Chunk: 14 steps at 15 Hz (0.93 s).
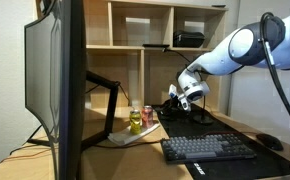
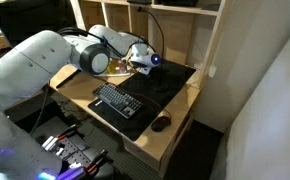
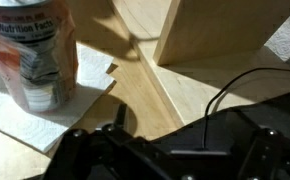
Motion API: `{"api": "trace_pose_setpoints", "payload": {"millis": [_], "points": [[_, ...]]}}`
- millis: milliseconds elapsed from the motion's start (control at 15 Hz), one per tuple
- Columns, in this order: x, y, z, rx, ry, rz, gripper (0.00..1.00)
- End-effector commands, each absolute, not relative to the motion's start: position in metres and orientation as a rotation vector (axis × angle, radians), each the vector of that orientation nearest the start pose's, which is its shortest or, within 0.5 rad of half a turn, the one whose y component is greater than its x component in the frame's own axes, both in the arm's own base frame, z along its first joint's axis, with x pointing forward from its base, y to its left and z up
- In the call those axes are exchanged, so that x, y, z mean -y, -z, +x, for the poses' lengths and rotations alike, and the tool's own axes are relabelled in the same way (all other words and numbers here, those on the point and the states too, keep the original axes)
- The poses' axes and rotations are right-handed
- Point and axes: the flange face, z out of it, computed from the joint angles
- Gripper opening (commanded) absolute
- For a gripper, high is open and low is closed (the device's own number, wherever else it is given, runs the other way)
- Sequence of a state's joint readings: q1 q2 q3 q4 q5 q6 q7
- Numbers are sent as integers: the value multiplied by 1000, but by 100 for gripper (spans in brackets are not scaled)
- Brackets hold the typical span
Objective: Switch on the desk lamp
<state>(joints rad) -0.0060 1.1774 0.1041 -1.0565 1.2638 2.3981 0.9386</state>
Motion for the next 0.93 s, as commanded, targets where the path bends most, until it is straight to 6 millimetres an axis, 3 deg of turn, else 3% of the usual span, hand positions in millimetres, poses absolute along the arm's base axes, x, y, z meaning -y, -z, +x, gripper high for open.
{"api": "trace_pose_setpoints", "payload": {"millis": [0, 133, 400, 733, 800, 867], "points": [[-47, -117, 784, -1837, -456, -1314, 100], [-44, -109, 783, -1912, -439, -1309, 100], [-20, -110, 784, -2016, -349, -1290, 100], [-27, -110, 784, -1979, -391, -1295, 100], [-26, -108, 783, -1983, -403, -1296, 75], [-24, -107, 783, -1992, -395, -1300, 74]]}}
